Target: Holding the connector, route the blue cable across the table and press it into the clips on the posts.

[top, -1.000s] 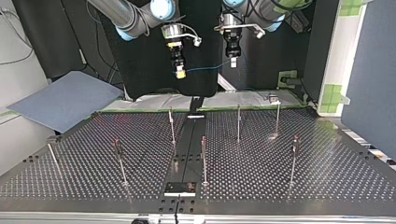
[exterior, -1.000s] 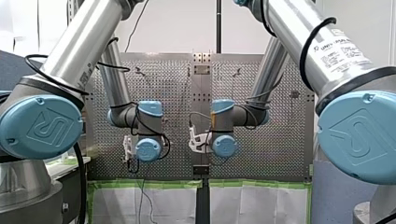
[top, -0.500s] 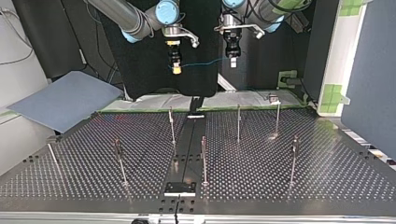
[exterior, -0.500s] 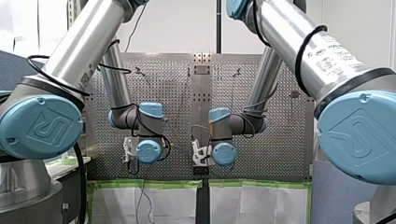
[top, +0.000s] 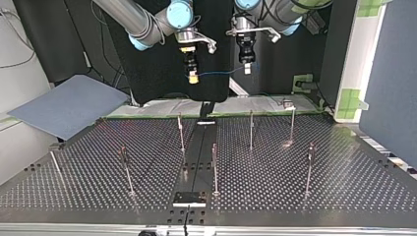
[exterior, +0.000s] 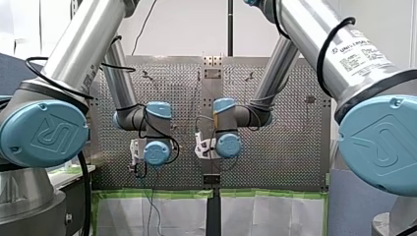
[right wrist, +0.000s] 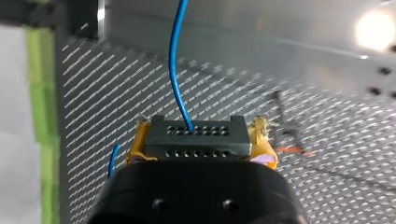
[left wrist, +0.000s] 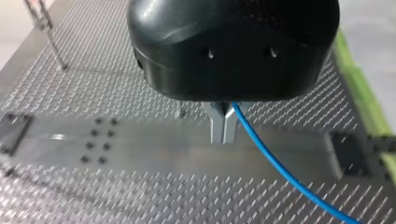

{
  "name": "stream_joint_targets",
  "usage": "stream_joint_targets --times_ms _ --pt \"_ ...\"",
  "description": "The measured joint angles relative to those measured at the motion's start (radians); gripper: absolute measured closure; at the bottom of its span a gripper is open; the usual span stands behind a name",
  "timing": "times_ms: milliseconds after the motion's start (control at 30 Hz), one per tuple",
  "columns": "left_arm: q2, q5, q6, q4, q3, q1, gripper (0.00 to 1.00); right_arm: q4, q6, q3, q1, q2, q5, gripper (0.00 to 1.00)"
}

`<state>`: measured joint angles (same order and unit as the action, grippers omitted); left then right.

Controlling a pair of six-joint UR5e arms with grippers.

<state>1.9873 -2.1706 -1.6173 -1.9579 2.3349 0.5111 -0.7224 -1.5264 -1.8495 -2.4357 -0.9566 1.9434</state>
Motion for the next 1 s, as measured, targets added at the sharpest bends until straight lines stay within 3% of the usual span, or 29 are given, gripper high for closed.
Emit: stream_joint_targets --times_ms 233,633,1000 --pt "-0.063 -0.05 -0.007 -0.063 -0.022 -0.06 1.0 0.056 -0.019 0.055 -0.002 -0.055 -0.055 1.0" --pt "-0.164 -0.089 -0.013 -0.164 -0.052 -0.158 1.0 0.158 -0.042 0.158 -0.002 -0.158 -0.158 1.0" --pt "-0.256 -0.147 -0.017 -0.256 -0.131 -0.172 1.0 0.253 -0.09 0.252 0.0 -0.231 -0.252 1.0"
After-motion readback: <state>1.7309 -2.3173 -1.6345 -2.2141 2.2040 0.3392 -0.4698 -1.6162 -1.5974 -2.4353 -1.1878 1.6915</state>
